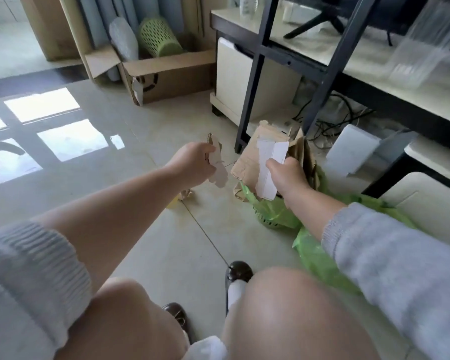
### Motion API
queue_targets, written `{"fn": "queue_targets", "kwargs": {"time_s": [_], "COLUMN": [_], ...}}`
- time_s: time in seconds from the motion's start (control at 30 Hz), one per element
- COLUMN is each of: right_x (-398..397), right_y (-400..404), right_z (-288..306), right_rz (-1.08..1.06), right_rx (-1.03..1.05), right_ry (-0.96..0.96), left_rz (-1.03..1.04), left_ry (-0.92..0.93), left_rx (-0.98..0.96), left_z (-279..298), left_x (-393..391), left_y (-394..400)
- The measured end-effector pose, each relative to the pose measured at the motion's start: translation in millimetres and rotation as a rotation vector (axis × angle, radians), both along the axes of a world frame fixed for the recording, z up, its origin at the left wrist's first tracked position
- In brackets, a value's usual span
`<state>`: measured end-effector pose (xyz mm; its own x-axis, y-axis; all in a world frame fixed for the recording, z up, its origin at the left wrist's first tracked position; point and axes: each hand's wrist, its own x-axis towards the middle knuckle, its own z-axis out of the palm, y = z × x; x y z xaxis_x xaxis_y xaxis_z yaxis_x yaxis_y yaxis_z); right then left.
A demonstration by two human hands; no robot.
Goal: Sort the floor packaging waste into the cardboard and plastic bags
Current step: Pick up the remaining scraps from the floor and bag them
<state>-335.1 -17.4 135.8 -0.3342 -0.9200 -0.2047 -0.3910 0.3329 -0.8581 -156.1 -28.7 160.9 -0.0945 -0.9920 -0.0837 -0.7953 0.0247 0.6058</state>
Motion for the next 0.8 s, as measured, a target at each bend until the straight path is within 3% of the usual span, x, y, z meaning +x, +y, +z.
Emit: {"fn": "queue_targets", "kwargs": {"time_s": [0.23, 0.57, 0.8], "right_x": [-66, -90, -82], "right_y": [-11, -48, -83], "right_z": [15, -13, -16], "right_rz": [-0.202, 0.064, 0.227], "right_rx": [-0.127, 0.091, 0.315], "right_ry": [0.145, 0.365, 0.373], "left_rz": [-0.05, -0.195, -0.216], "left_ry": [0.134, -0.006, 0.121], "left_rx": [-0.024, 0.003, 0.055], "left_z": [-8, -55, -71], "left_x": [-83, -130, -146], "left_y": [-26, -51, -77]}}
